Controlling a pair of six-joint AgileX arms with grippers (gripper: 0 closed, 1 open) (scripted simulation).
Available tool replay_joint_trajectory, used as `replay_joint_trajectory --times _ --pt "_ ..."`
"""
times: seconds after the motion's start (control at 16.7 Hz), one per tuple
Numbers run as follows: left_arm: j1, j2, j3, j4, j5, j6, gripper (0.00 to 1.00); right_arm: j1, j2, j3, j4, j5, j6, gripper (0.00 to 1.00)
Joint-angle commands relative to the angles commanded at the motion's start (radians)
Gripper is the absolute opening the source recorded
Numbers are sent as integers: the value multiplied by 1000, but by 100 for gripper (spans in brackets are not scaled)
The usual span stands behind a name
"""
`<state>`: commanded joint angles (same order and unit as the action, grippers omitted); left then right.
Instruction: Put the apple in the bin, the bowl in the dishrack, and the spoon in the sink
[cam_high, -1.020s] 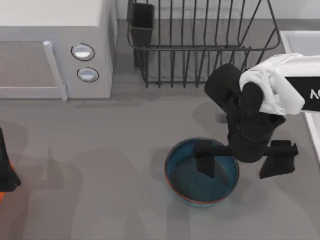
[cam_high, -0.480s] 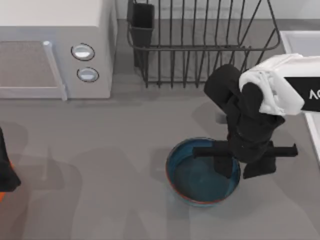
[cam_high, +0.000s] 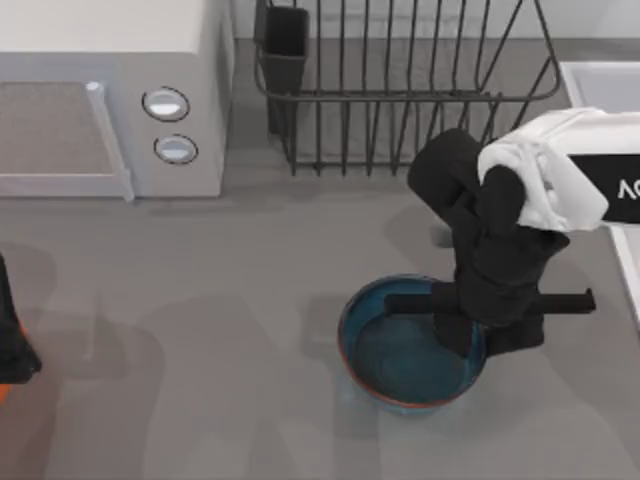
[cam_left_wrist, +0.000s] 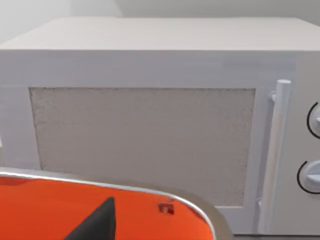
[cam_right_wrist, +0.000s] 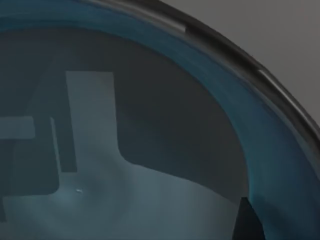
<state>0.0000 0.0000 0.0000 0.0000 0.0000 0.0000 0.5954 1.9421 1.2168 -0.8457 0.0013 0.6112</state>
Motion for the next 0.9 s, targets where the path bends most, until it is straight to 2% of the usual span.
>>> replay_joint_trajectory --times 0.36,0.72,0.9 --pt "0 0 0 0 0 0 100 1 -11 38 -42 0 1 0" --pt "0 0 0 0 0 0 100 -2 -83 221 -324 0 -1 0" --pt "0 0 0 0 0 0 100 -4 -112 268 -379 0 -5 0"
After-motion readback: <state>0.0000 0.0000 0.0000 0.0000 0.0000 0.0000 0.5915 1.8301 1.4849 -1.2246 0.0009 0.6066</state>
